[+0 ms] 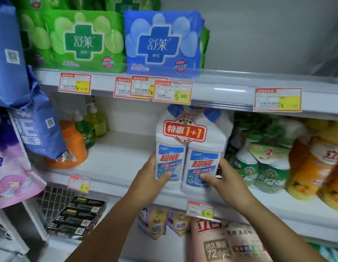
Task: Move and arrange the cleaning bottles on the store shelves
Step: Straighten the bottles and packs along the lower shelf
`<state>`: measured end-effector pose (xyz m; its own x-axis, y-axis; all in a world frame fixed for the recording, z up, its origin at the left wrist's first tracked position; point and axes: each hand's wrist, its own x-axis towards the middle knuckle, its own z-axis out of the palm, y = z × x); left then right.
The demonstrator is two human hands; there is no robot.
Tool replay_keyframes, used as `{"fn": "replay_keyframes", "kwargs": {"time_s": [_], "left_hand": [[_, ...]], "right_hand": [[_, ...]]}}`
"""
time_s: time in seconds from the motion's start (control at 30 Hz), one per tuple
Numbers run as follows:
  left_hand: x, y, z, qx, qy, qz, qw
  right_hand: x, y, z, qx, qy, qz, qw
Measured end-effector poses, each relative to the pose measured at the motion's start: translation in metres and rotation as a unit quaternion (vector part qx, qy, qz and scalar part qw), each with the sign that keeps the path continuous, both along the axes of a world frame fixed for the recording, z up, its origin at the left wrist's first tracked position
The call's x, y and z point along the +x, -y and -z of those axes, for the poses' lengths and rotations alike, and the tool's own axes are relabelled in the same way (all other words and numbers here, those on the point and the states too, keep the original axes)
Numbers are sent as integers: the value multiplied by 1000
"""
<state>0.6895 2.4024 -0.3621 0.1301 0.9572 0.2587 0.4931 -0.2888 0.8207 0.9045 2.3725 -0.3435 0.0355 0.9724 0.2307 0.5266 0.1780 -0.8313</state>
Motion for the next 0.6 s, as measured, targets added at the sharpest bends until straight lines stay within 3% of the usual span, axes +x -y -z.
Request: {"fn": "replay_keyframes", "kwargs": {"time_s": [0.13,0.6], "left_hand": [[23,-2,1,5,15,1,1000],[47,-17,-1,-44,27,14,999]], "right_hand": [[9,7,13,27,-33,91,995],[15,1,25,2,-4,113,994]]}}
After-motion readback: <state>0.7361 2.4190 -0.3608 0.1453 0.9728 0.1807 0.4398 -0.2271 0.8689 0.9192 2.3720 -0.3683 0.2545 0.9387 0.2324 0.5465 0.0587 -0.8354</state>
